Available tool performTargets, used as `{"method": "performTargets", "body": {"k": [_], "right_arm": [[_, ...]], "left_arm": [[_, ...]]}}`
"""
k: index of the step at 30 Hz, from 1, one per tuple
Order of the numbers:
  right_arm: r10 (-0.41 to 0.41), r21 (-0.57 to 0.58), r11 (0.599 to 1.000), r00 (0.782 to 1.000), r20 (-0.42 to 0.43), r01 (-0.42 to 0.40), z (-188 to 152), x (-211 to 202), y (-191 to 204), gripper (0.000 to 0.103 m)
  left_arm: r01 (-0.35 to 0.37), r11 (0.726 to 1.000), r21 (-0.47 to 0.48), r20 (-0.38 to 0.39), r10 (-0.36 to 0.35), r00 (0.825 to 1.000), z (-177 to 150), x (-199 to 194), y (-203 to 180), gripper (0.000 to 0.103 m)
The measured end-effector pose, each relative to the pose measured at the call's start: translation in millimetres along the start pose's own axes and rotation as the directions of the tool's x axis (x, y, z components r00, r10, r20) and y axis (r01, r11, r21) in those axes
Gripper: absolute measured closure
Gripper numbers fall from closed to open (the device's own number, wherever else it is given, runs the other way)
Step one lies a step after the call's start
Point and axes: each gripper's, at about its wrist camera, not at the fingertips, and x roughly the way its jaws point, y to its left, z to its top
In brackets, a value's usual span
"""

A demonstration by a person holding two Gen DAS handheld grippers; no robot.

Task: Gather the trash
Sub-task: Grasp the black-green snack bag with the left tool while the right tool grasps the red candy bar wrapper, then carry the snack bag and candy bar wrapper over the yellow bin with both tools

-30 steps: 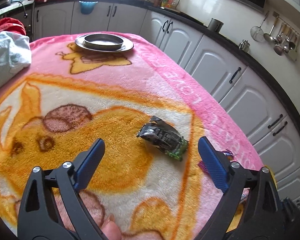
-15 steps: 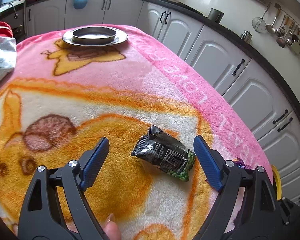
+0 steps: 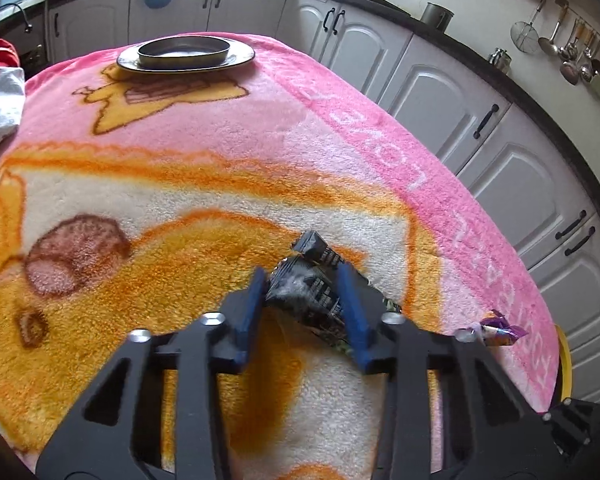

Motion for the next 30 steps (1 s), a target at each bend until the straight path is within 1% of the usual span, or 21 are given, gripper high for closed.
{"method": "performTargets", "body": {"k": [2,4,6,7,12,15,18,22,24,27,30], "right_arm": [[0.012,0.018,1.000,1.000,0.024,-0.012,4.5,-2.8,0.1,0.089],[0.031,0.034,0.999,0.999,0.044,-0.032,7.5,-5.8,0.7,0.089],[0.058,0.056,0.996,0.996,0.072,-0.062,10.9,-10.3,2.6,0.090],[0.071,0.067,0.995,0.994,0.079,-0.076,12.4,-11.8,4.0,0.090],[0.102,0.090,0.989,0.987,0.127,-0.114,14.3,-22.6,9.0,0.091],[0.115,0.099,0.986,0.982,0.149,-0.131,15.4,-29.4,12.4,0.091],[0.131,0.109,0.983,0.977,0.170,-0.151,15.4,-37.1,14.2,0.091],[0.138,0.119,0.979,0.971,0.193,-0.163,15.6,-45.3,14.5,0.091],[0.143,0.123,0.978,0.969,0.201,-0.170,15.4,-50.2,14.6,0.091],[0.139,0.122,0.978,0.966,0.217,-0.168,14.0,-57.7,15.6,0.091],[0.137,0.124,0.978,0.963,0.234,-0.169,13.0,-65.6,14.4,0.091]], "left_arm": [[-0.010,1.000,0.024,0.004,0.010,1.000,-1.2,-0.8,-0.7,0.080],[0.000,1.000,0.025,0.007,-0.001,1.000,-2.6,-2.1,1.0,0.082],[0.022,0.999,0.029,0.011,-0.022,1.000,-4.8,-5.1,3.1,0.091],[0.026,0.999,0.030,0.011,-0.027,1.000,-5.7,-6.9,3.3,0.092],[0.047,0.998,0.035,0.024,-0.048,0.999,-13.1,-20.1,6.2,0.093],[0.059,0.998,0.028,0.044,-0.060,0.997,-18.1,-34.0,10.4,0.094],[0.051,0.998,0.040,0.078,-0.054,0.996,-21.9,-50.5,10.6,0.094],[0.049,0.997,0.060,0.123,-0.056,0.991,-26.7,-75.0,8.6,0.094],[0.055,0.997,0.060,0.134,-0.063,0.989,-27.8,-82.3,8.7,0.094],[0.041,0.996,0.082,0.163,-0.054,0.985,-30.6,-95.5,4.8,0.094],[0.054,0.994,0.099,0.185,-0.071,0.980,-32.7,-108.8,-3.4,0.094]]}}
